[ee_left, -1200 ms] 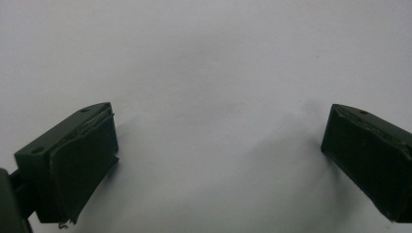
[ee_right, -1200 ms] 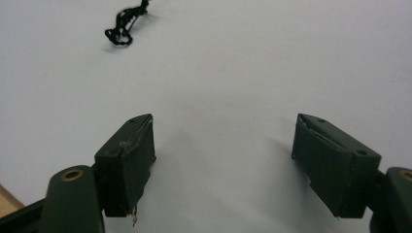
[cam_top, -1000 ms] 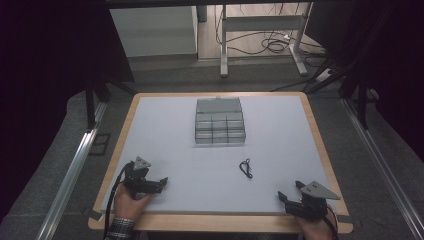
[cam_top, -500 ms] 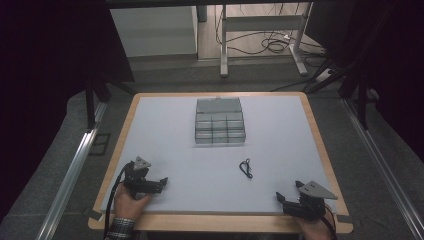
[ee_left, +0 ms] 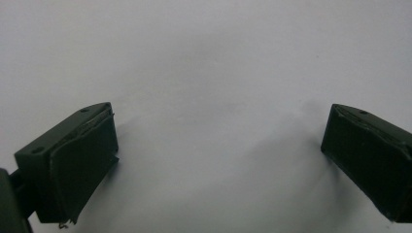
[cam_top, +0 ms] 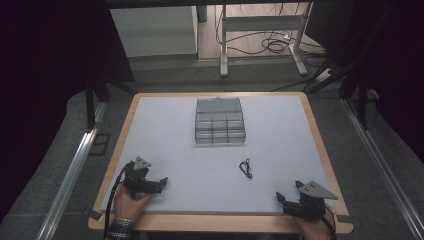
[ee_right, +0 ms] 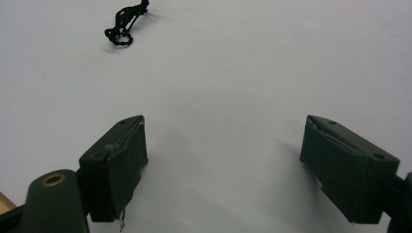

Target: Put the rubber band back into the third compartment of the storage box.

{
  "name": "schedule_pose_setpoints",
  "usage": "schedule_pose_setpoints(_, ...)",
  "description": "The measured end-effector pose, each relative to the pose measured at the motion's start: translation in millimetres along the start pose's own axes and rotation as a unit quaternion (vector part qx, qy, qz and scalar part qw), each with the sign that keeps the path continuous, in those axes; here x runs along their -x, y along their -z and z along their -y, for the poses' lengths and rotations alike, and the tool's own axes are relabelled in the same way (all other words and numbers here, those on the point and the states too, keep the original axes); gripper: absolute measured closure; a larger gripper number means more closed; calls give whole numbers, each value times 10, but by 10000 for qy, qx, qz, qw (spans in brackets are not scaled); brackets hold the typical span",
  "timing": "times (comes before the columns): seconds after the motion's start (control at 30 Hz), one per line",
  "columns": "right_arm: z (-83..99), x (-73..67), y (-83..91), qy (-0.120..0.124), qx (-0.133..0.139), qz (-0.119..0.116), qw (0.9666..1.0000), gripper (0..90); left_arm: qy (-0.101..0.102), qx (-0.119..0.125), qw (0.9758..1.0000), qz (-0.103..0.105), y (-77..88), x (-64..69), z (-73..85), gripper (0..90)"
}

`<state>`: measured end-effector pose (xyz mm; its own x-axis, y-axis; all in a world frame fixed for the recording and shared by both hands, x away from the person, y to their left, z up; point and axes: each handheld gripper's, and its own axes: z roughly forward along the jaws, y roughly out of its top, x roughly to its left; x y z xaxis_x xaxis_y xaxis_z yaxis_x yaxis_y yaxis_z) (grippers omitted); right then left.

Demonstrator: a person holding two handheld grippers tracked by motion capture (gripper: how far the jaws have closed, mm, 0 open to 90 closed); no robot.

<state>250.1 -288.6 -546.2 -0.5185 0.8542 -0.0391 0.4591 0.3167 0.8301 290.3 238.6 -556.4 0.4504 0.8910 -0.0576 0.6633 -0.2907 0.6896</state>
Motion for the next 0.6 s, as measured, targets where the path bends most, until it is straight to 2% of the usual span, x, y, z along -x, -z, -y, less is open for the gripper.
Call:
schedule_pose_setpoints(0.3,-29,-12,-2,-29,-94,45,9999,170,3,0,10000,-3,0,1,0,0)
schedule_pose_setpoints(0.57,-84,-24,16,-2,-300,117,9995,201,5,3,10000,-4,0,2,1,0)
schedule_pose_setpoints(0.6,-97,-19,28,-77,-337,96,9994,215,4,2,10000,-4,0,2,0,0)
